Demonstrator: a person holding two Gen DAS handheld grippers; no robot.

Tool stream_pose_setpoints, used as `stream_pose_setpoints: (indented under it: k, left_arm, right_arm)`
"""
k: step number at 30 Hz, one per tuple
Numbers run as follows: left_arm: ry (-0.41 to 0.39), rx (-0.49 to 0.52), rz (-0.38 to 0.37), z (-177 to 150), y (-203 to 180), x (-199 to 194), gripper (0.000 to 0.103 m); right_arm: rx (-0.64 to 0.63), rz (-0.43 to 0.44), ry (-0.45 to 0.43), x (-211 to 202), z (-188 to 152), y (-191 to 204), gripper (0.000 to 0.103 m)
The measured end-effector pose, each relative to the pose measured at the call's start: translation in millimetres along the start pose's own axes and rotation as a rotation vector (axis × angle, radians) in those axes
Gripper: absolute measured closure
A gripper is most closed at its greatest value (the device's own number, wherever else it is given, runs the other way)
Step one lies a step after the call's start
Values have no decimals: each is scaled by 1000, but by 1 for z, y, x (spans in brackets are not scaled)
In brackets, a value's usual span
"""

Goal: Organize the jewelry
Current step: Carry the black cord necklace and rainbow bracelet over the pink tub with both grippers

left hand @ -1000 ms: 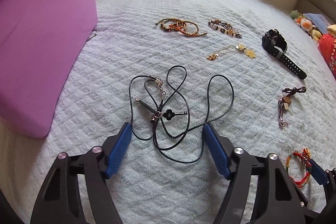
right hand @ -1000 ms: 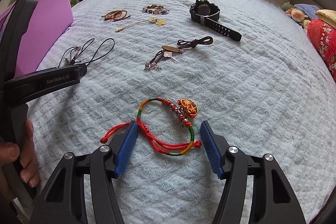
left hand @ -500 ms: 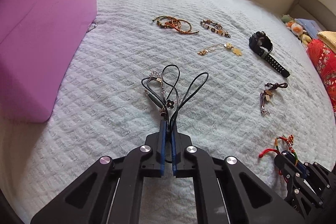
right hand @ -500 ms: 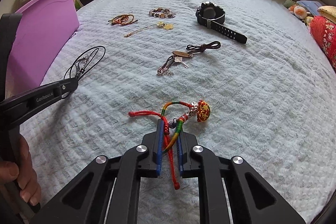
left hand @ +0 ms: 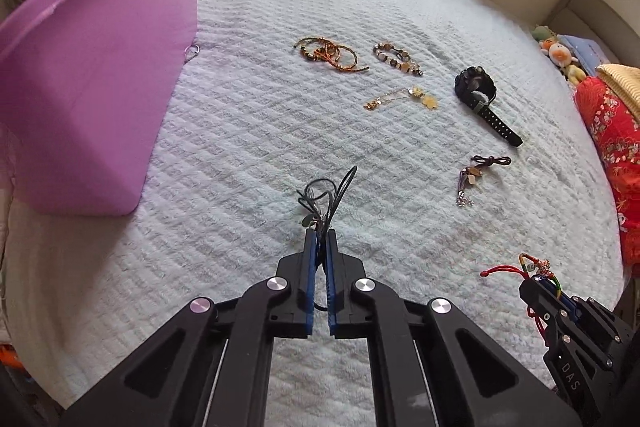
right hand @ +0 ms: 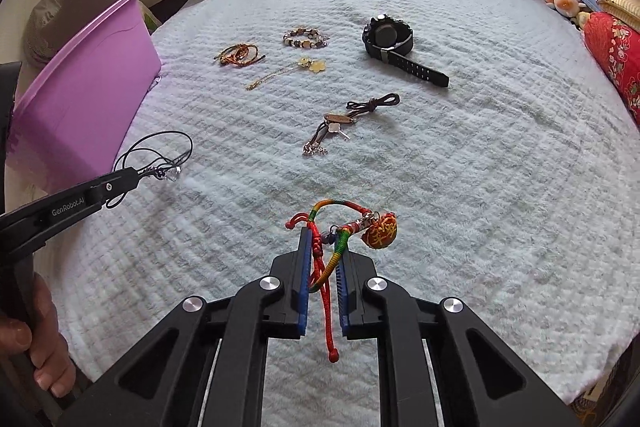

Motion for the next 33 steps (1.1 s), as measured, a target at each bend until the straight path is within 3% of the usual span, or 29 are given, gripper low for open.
stream_pose_setpoints:
  k: [11, 18, 27, 33]
  left_arm:
    - [52, -45, -16, 14, -15, -73, 98]
    - [50, -74, 47, 32, -11, -132, 98]
    - [-16, -107, 108, 70, 10, -207, 98]
    - [-66, -93, 116, 102, 32, -233, 98]
  right_arm:
    - [-29, 35, 11, -75, 28, -5, 92]
    - [-58, 122, 25, -119, 58, 10, 92]
    - [-127, 201, 11, -160, 111, 46, 92]
    - [-147, 244, -18, -173, 151, 89, 92]
Point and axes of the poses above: each gripper's, at about its wrist camera, not at the fingertips, and x roughly the way its jaws point, y to its left, z to its top, the point moved 9 cm from there along x, roughly the way its jaws point, and after that the axes turned 7 degrees about -x, right-handed, at the moved point
